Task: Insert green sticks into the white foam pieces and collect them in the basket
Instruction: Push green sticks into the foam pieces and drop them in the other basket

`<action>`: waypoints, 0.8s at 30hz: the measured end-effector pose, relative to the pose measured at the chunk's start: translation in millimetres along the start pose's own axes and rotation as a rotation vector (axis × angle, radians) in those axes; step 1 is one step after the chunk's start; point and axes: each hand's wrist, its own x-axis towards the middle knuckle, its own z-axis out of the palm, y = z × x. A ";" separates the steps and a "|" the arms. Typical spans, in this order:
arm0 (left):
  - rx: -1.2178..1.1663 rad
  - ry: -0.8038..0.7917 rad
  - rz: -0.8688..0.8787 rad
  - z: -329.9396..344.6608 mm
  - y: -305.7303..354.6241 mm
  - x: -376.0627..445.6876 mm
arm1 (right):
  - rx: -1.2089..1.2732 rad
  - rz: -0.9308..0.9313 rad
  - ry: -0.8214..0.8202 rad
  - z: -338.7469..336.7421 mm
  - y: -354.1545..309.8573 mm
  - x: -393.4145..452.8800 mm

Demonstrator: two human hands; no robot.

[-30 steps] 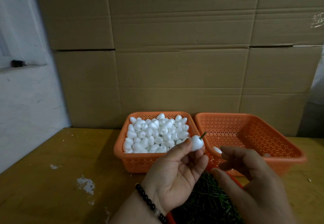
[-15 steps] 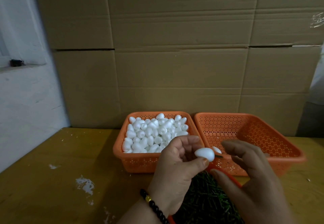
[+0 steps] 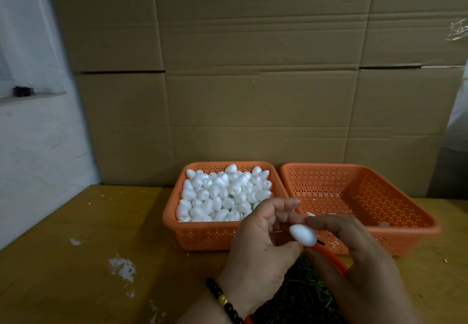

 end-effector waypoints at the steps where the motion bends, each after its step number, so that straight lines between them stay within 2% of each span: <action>1: 0.013 -0.002 0.011 -0.1 0.4 -0.2 | 0.007 -0.003 -0.009 -0.1 -1.2 0.0; 7: 0.042 0.007 0.017 0.8 1.5 -0.7 | 0.053 0.129 -0.010 -1.6 -10.0 -2.2; 11: -0.013 0.047 0.011 0.6 2.3 0.8 | 0.211 0.269 -0.049 -1.6 -9.1 -1.8; 17: -0.084 0.094 -0.001 1.7 -0.8 1.8 | 0.384 0.324 -0.122 -1.2 -5.9 -1.3; 24: 0.002 0.174 -0.004 -2.6 -0.9 1.9 | 0.823 0.512 -0.183 -4.0 -0.2 7.3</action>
